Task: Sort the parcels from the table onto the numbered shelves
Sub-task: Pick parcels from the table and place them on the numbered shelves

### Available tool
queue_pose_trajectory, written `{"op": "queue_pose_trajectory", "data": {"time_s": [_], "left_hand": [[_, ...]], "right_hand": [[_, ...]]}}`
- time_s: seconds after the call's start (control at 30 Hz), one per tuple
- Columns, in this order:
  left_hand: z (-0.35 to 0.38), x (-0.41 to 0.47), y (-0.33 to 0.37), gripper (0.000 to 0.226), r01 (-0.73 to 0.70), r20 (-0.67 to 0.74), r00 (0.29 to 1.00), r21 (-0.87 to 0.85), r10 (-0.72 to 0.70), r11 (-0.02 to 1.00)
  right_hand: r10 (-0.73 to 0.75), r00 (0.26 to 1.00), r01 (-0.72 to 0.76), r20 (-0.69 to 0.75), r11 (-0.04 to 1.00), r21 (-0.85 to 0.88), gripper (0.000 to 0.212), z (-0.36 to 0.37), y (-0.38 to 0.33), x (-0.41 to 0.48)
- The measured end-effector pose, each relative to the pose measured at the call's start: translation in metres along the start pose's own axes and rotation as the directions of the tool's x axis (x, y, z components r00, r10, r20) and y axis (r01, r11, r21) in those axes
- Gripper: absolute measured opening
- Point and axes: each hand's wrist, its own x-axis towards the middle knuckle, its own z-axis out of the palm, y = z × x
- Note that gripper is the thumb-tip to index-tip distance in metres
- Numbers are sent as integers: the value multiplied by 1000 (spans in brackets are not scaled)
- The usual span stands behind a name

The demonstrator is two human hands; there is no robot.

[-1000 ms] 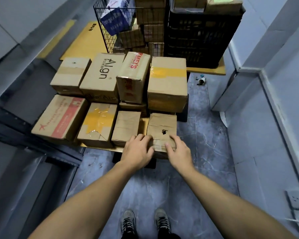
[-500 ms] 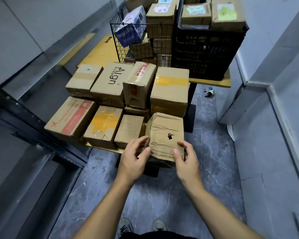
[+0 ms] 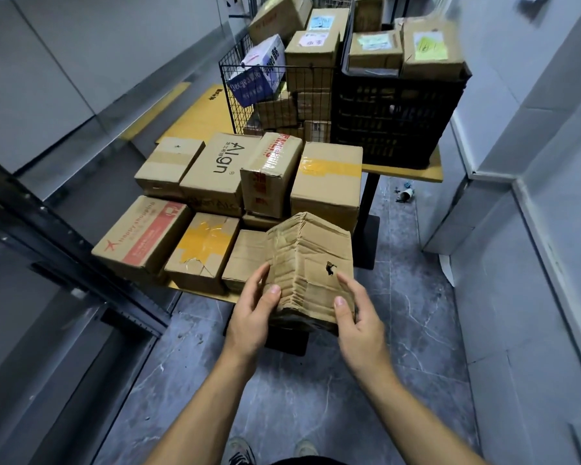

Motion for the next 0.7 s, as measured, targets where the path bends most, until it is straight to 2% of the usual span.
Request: {"op": "queue_pose_trajectory", "data": {"time_s": [0.13, 0.27, 0.37, 0.43, 0.5, 0.53, 0.6, 0.7], "left_hand": [[2, -9, 0, 56, -85, -53, 995, -46, 83, 995], [-1, -16, -2, 67, -127, -89, 987, 59, 132, 990], [-2, -21, -6, 69, -137, -96, 983, 203, 159, 969], [2, -25, -3, 70, -177, -77, 974, 338, 215, 924], [5, -27, 1, 73, -205, -57, 967, 403, 248, 892], [6, -28, 2, 74, -211, -51, 966, 406, 253, 889], [5, -27, 7, 70, -230, -17, 967, 369, 254, 901], [0, -24, 16, 49, -191, 33, 982, 169, 188, 967]], "right_hand": [[-35, 998, 40, 51, 994, -106, 45, -1, -5, -4], [9, 997, 7, 83, 982, -191, 35, -5, -12, -2], [8, 992, 11, 124, 989, -151, 46, -3, -19, -2], [23, 988, -7, 151, 995, -103, 61, 3, -20, -5], [22, 990, -14, 141, 998, -57, 75, 9, -19, -8], [22, 992, -18, 121, 999, -34, 74, 11, -19, -9], [24, 996, -28, 83, 999, 46, 59, 11, -20, -7], [17, 996, -34, 85, 977, 210, 50, 8, -18, -1]]}}
